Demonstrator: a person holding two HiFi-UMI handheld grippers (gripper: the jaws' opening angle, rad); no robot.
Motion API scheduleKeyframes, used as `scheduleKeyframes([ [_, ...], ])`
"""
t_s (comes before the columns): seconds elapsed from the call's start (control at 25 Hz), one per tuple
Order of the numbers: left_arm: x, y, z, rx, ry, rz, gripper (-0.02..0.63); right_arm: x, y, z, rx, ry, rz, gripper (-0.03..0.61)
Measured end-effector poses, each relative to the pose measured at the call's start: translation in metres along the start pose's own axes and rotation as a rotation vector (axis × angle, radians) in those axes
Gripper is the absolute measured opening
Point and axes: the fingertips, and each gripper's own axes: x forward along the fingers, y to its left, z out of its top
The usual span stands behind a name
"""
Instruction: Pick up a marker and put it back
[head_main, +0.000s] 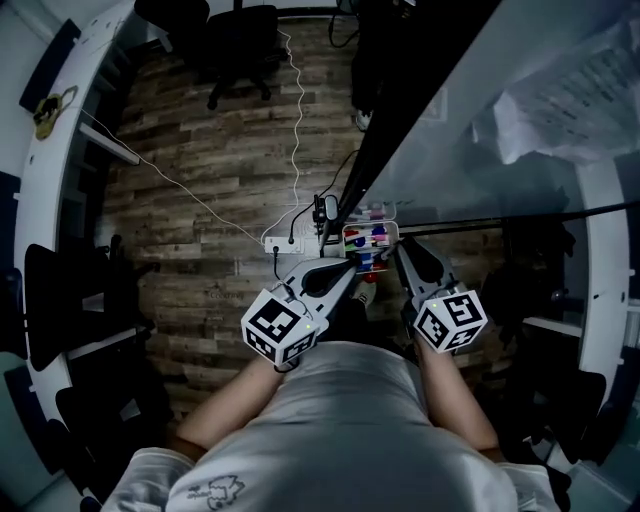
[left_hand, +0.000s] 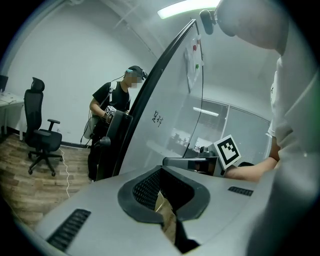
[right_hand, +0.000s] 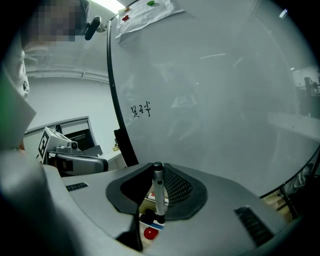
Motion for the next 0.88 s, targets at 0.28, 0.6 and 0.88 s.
scheduleKeyframes([
  [0.28,0.009,0.004,-0.006,-0.025,0.008,0.020,0.005,0.004,-0.009,-0.018,0.033,0.037,0.019,0.075],
  [0.6,0.016,0.001,-0.011,-0.037,0.008,0.022,0.005,0.006,-0.019,-0.033,0.060,0.076,0.030,0.075],
  [0.88,0.014,0.006,-0.015,-0.053,0.015,0.048,0.005,0.011,-0.020,-0.041,0.077,0.088,0.050,0.075],
])
